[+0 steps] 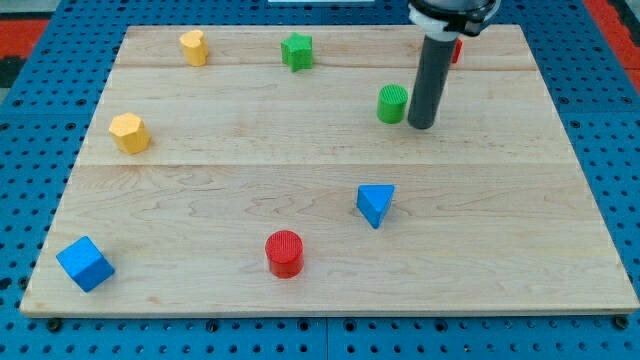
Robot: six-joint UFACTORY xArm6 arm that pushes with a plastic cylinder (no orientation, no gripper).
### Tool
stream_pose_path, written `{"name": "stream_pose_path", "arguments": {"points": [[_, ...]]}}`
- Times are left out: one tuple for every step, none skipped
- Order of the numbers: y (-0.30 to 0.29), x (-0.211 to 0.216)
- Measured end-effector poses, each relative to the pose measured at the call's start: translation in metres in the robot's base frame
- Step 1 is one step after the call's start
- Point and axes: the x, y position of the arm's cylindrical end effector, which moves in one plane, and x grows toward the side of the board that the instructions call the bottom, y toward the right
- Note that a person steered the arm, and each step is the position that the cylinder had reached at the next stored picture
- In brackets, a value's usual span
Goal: Push the green circle at the bottom of the yellow heart
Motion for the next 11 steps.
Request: {"name": "stream_pose_path", "arguments": {"points": [[-0.051,-0.007],[-0.016,-0.018],[0.008,-0.022],[0.045,-0.009],[0.059,-0.028],[0.041,-0.053],[-0.044,-0.031],[-0.040,-0.037],[-0.034,-0.054],[-0.096,-0.061],[-0.182,-0.061]]}}
